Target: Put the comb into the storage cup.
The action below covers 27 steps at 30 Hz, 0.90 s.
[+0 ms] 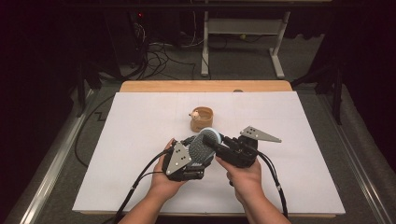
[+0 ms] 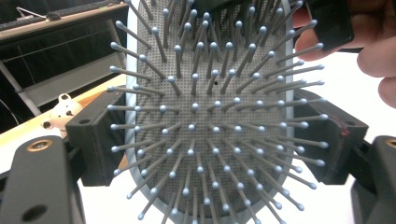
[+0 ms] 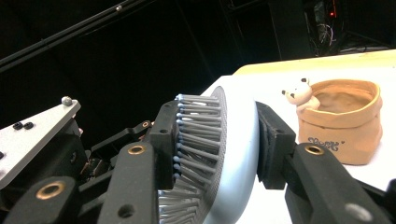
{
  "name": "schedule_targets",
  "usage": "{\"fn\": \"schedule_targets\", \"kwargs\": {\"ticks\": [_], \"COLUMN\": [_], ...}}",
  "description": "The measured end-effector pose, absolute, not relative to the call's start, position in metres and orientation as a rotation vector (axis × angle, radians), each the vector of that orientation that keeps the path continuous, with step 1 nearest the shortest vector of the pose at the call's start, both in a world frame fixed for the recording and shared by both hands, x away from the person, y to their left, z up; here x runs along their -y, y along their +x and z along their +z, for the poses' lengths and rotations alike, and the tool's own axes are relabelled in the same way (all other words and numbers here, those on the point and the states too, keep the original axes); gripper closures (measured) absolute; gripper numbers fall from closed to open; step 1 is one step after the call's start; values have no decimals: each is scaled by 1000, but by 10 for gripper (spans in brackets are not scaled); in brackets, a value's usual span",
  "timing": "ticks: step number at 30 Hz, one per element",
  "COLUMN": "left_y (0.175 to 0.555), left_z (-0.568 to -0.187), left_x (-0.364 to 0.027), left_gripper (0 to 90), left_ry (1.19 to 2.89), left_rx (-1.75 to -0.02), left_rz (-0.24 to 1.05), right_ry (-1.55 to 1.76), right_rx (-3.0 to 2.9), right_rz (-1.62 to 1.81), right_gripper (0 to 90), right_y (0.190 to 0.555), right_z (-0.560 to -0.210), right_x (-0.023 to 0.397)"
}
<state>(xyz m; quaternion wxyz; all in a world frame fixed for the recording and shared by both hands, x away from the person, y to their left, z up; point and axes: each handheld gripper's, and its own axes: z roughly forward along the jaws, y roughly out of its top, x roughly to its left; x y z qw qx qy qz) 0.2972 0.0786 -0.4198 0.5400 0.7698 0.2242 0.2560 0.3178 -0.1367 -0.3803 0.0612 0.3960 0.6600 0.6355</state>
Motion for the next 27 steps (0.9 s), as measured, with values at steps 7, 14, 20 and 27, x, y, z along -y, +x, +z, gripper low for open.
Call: {"fn": "schedule_targets", "kwargs": {"ticks": [7,14,20,27], "left_y": [298,299,301,305], "left_z": [-421,-420,-421,-422], "left_x": [-78,-79,-82,-83], "left_gripper": [197,196,192,166], "left_ry": [1821,1810,1806,1800], "left_rx": [-536,-545,-561,-566], "left_rz": [602,592,571,514], "right_ry": [1209,1232,1225,1205], "right_rx": [-1997,-1996,-1997,-1998], "right_rz": [1922,1932,1926,1926], "right_gripper": [604,606,605,606], "right_y": [319,321,323,321], "right_z": [-380,-378,-379,-378], "right_x": [137,137,133,132]}}
